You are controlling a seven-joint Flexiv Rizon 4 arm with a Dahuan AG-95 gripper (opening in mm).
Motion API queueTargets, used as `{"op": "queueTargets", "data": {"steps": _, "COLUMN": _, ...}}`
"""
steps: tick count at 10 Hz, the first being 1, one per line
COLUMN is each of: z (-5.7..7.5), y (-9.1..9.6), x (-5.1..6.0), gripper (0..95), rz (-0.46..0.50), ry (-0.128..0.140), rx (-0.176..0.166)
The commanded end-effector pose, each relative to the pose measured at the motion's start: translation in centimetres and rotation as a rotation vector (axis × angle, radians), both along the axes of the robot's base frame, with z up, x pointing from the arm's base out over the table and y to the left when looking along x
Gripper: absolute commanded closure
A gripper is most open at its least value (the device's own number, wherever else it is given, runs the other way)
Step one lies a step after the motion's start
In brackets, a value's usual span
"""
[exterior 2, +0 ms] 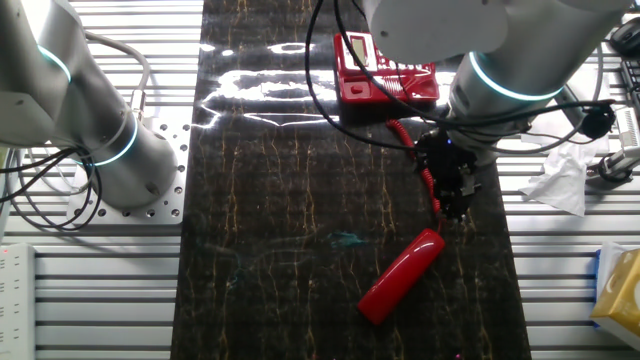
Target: Place the handset of the telephone on the corresponding phone cradle
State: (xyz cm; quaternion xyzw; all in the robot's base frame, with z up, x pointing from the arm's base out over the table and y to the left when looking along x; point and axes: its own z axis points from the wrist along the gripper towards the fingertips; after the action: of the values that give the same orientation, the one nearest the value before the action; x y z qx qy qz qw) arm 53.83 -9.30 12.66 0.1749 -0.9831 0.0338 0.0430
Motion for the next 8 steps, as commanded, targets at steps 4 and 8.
{"op": "queueTargets", "data": {"steps": 4, "z": 0.10, "y": 0.00, "x": 0.04, "gripper": 19.0, "rz": -0.013, "ry": -0.020, "rx": 0.000}}
{"op": "queueTargets", "data": {"steps": 8, "z": 0.03, "y": 0.05, "x": 0.10, "gripper": 19.0, "rz": -0.030, "ry": -0.030, "rx": 0.011}}
